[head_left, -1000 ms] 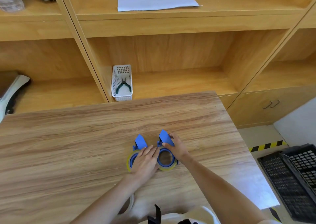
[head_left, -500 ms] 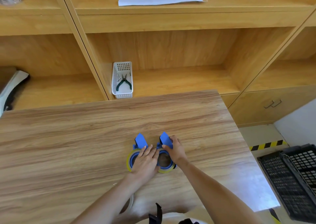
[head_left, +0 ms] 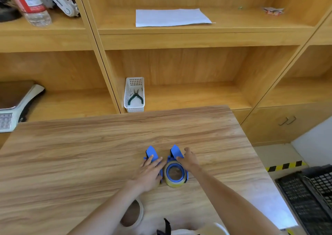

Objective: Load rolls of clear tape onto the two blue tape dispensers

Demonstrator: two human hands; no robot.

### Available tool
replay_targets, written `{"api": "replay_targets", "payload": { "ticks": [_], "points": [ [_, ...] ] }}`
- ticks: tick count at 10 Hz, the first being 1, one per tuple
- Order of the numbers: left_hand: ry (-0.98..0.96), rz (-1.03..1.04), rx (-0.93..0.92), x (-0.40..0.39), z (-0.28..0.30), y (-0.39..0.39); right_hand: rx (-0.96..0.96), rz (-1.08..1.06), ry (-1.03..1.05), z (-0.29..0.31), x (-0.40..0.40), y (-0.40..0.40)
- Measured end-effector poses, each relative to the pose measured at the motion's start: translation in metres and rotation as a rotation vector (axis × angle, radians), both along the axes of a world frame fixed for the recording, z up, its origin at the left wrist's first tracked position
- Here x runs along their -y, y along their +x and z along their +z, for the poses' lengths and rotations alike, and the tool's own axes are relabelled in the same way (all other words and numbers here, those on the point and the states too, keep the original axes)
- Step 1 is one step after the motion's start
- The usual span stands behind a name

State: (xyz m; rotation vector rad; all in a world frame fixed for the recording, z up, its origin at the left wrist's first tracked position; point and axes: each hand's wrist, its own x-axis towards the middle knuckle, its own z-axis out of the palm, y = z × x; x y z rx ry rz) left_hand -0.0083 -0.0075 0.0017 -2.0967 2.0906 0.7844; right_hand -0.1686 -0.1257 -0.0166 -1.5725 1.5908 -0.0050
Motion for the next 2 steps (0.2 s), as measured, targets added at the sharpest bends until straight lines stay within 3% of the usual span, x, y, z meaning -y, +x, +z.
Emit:
{"api": "replay_targets", "payload": {
  "ticks": [1, 2],
  "points": [
    [-0.075, 0.060, 0.013, -0.004, 0.007, -0.001, 0.009, 0.010, -0.212, 0.015, -0.009, 0.000],
    [-0.345, 0.188, 0.066, 0.001, 0.036, 0.000, 0.111, -0.037, -0.245, 0.039, -0.003, 0.014]
  ]
}}
